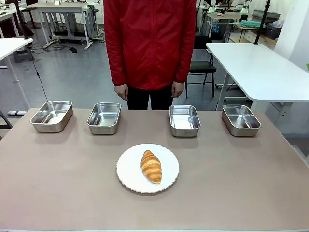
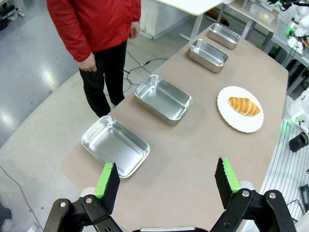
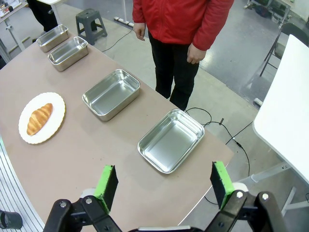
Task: Place the bread in the container.
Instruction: Place the Butter Roll into the Airtight Container indicated by the human.
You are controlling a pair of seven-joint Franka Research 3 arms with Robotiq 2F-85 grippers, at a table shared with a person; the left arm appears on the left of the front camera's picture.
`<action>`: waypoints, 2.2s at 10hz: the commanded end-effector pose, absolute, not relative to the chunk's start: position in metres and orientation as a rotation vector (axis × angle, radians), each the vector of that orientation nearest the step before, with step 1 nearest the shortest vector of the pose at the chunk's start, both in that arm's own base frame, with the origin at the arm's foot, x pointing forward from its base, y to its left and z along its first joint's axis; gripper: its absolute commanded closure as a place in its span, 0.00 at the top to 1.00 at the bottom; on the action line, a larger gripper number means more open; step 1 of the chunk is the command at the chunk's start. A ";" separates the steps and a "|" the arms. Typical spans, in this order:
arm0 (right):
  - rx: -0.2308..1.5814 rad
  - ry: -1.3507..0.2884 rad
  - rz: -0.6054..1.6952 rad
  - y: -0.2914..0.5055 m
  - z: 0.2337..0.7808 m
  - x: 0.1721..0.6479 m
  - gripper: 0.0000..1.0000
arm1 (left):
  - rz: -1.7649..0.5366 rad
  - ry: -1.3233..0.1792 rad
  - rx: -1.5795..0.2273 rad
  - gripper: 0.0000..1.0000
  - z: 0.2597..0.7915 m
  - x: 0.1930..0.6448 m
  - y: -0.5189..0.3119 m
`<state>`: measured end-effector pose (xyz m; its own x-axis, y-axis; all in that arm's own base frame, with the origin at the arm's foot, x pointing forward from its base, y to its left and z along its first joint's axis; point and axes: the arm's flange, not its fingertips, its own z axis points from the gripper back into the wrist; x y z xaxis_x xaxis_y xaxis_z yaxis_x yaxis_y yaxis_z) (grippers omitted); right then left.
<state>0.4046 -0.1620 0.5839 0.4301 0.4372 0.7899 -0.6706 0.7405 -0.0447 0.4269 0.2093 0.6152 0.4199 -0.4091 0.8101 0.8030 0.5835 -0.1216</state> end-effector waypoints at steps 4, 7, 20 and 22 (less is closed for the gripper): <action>0.299 -0.893 0.707 -0.161 0.585 0.405 1.00 | -0.823 -0.826 -0.550 1.00 0.616 0.426 0.209; 0.299 -0.893 0.707 -0.161 0.585 0.405 1.00 | -0.823 -0.826 -0.550 1.00 0.616 0.426 0.209; 0.299 -0.893 0.707 -0.161 0.585 0.405 1.00 | -0.823 -0.826 -0.550 1.00 0.616 0.426 0.209; 0.299 -0.893 0.707 -0.161 0.585 0.405 1.00 | -0.823 -0.826 -0.550 1.00 0.616 0.426 0.209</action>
